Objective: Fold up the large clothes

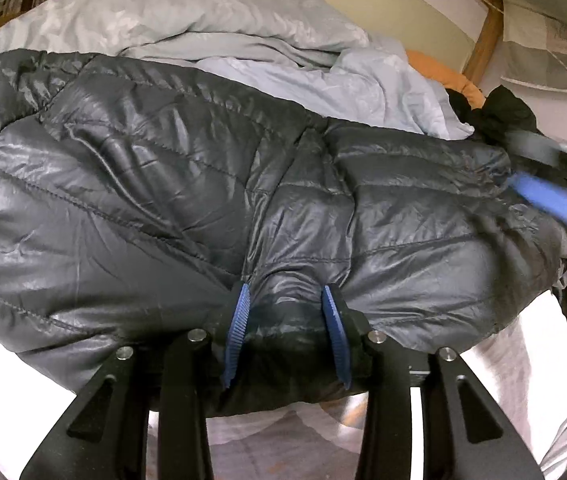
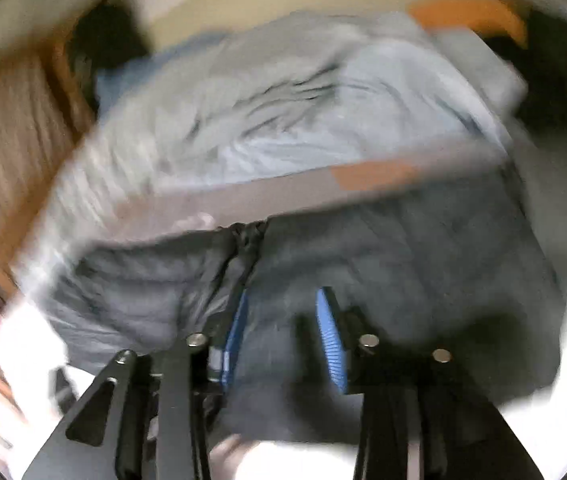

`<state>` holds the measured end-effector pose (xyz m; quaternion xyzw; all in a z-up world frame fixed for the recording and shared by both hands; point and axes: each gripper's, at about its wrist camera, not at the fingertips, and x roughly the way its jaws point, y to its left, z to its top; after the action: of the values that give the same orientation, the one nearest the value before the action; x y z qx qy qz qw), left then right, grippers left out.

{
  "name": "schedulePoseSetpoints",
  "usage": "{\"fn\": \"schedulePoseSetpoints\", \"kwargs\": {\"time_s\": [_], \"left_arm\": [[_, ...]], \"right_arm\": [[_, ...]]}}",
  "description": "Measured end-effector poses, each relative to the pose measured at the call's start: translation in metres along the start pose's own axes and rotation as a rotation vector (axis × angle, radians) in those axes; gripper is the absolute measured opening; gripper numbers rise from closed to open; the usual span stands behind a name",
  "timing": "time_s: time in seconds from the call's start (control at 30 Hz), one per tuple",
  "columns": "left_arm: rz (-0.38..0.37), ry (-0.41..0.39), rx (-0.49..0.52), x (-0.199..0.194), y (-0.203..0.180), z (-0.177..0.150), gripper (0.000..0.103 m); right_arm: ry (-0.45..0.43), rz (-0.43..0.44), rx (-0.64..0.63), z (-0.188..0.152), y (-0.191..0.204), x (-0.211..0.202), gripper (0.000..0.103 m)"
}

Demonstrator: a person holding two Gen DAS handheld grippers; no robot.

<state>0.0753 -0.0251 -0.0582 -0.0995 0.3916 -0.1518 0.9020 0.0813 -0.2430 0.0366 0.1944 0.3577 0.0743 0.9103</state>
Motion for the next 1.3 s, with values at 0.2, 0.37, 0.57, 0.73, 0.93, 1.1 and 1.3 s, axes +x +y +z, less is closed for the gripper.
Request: {"fn": "schedulePoseSetpoints", "kwargs": {"time_s": [0.2,0.37,0.57,0.73,0.93,1.1,1.3], "left_arm": [[-0.006,-0.009,0.002,-0.005,-0.001,-0.001,0.040],[-0.009,-0.011,0.003,-0.003,0.005,0.001,0.041],[-0.019,-0.030,-0.022,-0.007,0.010,0.002,0.044],[0.097,-0.066,-0.011,-0.021,-0.001,0.003,0.047],[0.118,-0.385,0.136,-0.136,-0.040,0.022,0.079],[0.240,-0.504,0.198,-0.195,-0.022,0.025,0.088],[0.312,-0.452,0.215,-0.205,-0.001,0.023,0.094]], "right_arm": [[-0.151,-0.021,0.476,-0.069,-0.095,-0.041,0.079],[-0.135,-0.022,0.475,-0.068,-0.124,-0.029,0.083],[-0.197,-0.009,0.474,-0.056,-0.138,-0.010,0.093],[-0.111,-0.041,0.364,-0.038,-0.122,0.015,0.031],[-0.116,-0.266,0.074,-0.017,-0.074,-0.052,0.025],[-0.119,-0.344,0.013,-0.002,-0.082,-0.113,0.025],[-0.197,-0.504,-0.043,0.029,-0.099,-0.159,0.025]]}}
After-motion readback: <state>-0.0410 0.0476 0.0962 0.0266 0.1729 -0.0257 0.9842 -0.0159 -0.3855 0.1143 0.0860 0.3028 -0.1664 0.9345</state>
